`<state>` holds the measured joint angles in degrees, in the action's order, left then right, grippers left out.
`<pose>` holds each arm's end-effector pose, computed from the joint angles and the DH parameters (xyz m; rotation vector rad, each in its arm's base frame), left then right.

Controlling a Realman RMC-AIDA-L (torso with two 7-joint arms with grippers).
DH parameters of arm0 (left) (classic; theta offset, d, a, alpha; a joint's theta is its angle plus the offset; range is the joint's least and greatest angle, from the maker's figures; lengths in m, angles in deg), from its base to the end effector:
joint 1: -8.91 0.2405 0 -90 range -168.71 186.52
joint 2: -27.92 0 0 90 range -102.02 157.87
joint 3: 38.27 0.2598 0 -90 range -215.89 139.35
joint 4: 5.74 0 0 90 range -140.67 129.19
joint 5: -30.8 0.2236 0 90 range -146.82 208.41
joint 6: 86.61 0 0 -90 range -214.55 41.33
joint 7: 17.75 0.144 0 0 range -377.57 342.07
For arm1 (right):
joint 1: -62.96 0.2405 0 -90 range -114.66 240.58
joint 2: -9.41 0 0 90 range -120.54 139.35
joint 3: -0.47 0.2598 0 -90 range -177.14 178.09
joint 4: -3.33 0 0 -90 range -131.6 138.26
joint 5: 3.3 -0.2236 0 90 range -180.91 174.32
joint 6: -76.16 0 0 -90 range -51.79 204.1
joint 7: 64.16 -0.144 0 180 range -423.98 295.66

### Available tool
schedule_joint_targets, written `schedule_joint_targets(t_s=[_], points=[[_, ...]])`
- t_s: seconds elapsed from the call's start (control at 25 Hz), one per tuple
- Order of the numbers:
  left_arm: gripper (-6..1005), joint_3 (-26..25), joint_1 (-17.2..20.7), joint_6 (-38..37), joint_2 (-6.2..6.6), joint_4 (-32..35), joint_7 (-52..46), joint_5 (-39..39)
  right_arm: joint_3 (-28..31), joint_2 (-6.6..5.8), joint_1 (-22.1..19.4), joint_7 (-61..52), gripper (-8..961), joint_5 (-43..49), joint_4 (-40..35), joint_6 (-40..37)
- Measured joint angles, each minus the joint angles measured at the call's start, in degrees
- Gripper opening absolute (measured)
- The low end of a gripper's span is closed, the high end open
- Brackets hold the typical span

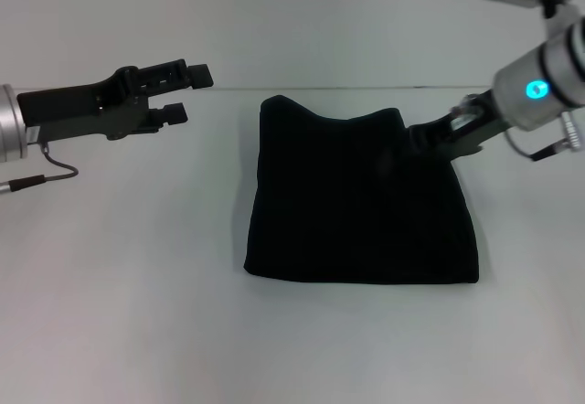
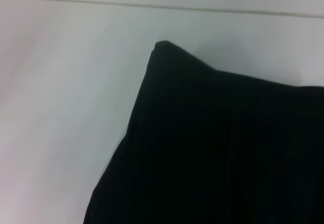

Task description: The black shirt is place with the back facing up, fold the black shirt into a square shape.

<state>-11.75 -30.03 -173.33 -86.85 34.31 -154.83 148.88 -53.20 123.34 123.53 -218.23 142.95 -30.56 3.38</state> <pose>-0.2508 0.4045 0.0667 -2.1725 -1.7661 -0.9903 0.1616 0.4664 -0.0077 -2.3615 1.4891 -0.0967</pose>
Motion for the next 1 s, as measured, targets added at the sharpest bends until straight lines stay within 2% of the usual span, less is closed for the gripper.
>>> schedule_joint_targets(t_s=[0.12,0.24,0.56,0.8,0.92,1.0], points=[[936,-0.02,0.26,0.75,-0.09,-0.04,0.03,-0.01,-3.72,1.08,0.70,-2.45,505,1.01,0.98,2.45],[936,-0.34,0.52,1.00,-0.13,-0.12,0.34,-0.62,-6.13,1.40,0.84,-5.58,503,3.17,1.65,4.33],[936,-0.78,0.91,1.80,-0.19,-1.28,1.10,-0.91,-7.89,2.65,0.90,-5.93,498,4.30,2.16,5.44],[936,-0.87,1.38,2.28,-0.19,-1.58,1.27,-2.25,-8.58,2.38,0.29,-11.42,494,10.28,1.83,6.22],[936,-0.87,1.47,2.26,-0.19,-1.57,1.28,-2.91,-7.80,1.12,-1.71,-13.25,493,11.32,-0.47,3.76],[936,-0.89,1.50,2.06,-0.19,-1.57,1.28,-3.12,-6.50,0.38,-4.55,-13.68,491,11.40,-4.51,0.98]])
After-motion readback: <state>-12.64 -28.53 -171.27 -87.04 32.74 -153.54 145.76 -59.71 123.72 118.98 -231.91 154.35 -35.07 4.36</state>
